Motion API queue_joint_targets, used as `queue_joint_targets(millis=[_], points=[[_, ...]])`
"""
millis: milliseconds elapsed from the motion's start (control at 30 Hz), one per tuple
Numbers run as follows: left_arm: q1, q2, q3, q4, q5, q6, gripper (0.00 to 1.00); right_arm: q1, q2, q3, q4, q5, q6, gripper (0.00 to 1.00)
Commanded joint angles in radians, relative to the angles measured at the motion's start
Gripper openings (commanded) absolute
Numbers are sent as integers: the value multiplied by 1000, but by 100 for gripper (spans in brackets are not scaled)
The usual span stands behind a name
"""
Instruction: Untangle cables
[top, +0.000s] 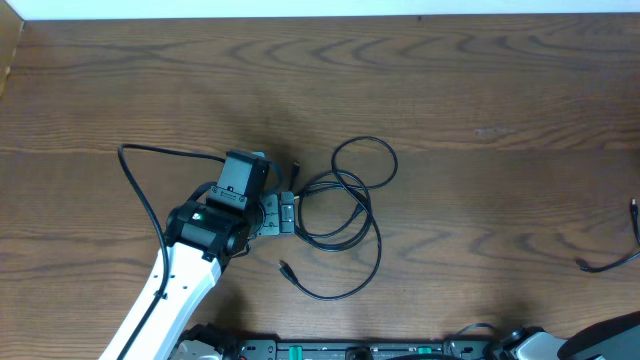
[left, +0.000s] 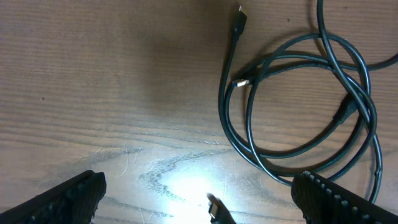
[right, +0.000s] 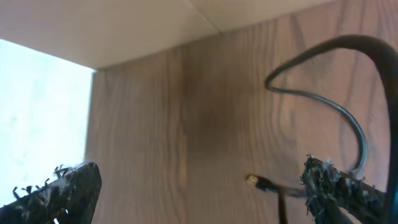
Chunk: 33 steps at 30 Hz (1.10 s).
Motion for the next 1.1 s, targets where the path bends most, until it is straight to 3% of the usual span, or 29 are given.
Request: queue_joint_targets(millis=[0,200,367,633,900,1067], points=[[4,-8,21,-3,-13,-5,100,-4,-9,12,-40,5,-27,99],[4,-8,21,-3,-13,-5,100,-2,14,12,-229,209,-21,99],[4,-8,21,-2,-13,-5,100,0,29,12,-322,215,19,99],[4,-8,21,-2,-13,-5,100,54,48,12,-309,58,14,99],[4,-8,21,-2,-13,-5,100,196,55,11,-288,-364,-245,99],[4,-8,21,-2,-13,-5,100,365,73,-1,-280,-386,-326,99]])
